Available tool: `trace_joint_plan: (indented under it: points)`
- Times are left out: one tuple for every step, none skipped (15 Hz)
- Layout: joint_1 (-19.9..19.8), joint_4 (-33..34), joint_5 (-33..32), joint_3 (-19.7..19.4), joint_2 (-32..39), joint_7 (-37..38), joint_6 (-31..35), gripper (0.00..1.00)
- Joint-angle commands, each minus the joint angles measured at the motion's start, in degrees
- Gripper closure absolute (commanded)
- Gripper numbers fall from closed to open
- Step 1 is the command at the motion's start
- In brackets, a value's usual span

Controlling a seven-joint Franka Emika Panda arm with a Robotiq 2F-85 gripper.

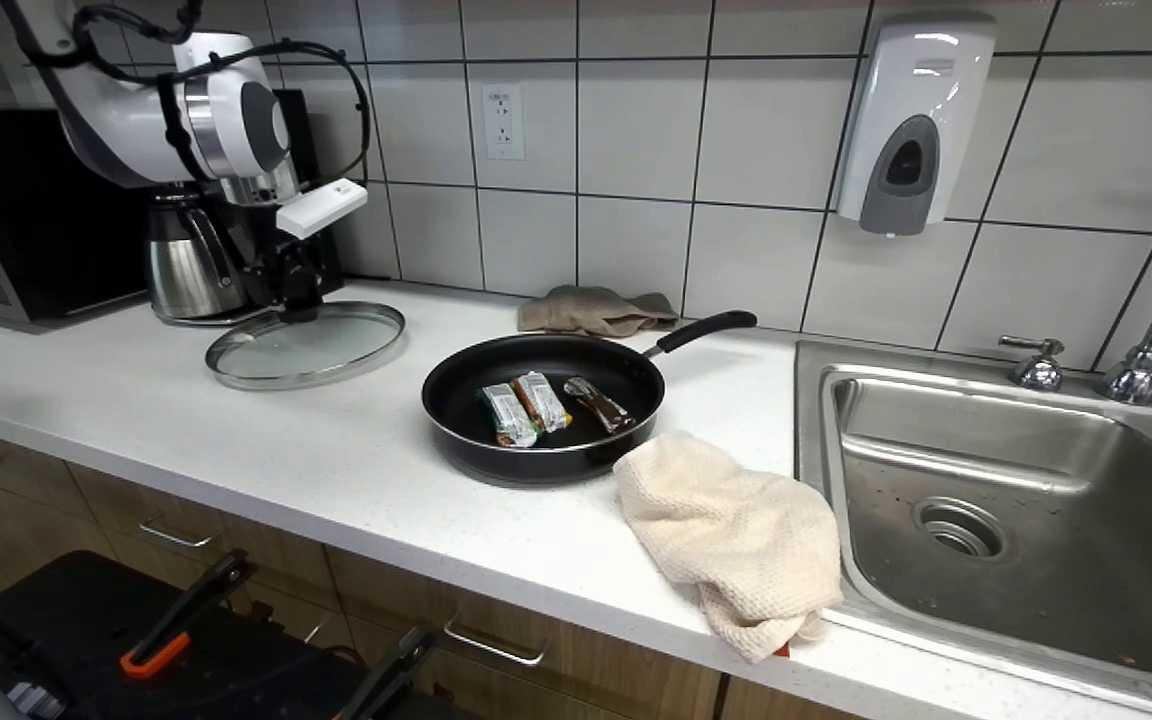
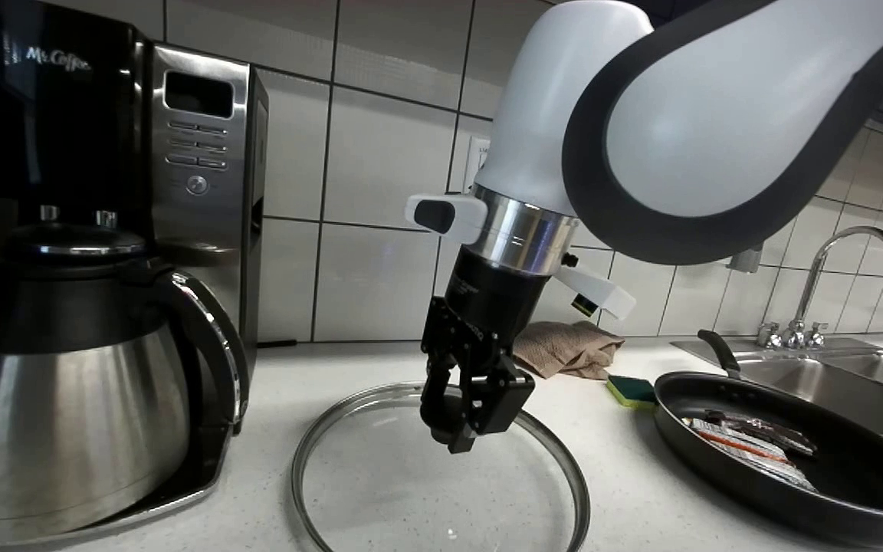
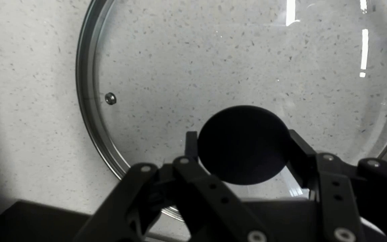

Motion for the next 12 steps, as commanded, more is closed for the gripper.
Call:
trace_joint_plan:
  points:
    - [0.20,-0.32,-1.20,-0.97,-3.99,0.52,-1.54,0.61]
    - [0.20,-0.37,-1.27,-1.26,-4.32,0.69,-1.49,0.61]
    - [0.09,-0.56,-1.19,-1.43,-4.76,0.73,-1.31,0.61]
    - [0.09,-0.66,-1.22,-1.69,-5.10,0.87,-1.23,0.61]
    - [0.08,-0.73,-1.22,-1.94,-5.39,0.98,-1.21,0.61]
    - [0.10,-0.85,-1.26,-2.22,-5.68,1.23,-1.11,0.61]
    - [0.08,-0.97,-1.25,-2.54,-6.03,1.60,-1.07,0.61]
    - [0.03,-1.07,-1.20,-2.79,-6.37,1.87,-1.02,0.61]
    - [0.13,-1.37,-1.40,-3.29,-6.93,2.64,-0.83,0.61]
    - [0.17,-1.69,-1.53,-3.78,-7.46,3.47,-0.71,0.61]
    - [0.12,-1.85,-1.48,-4.10,-7.82,4.05,-0.71,0.61]
    - [0.10,-2.27,-1.59,-4.55,-8.35,4.81,-0.48,0.61]
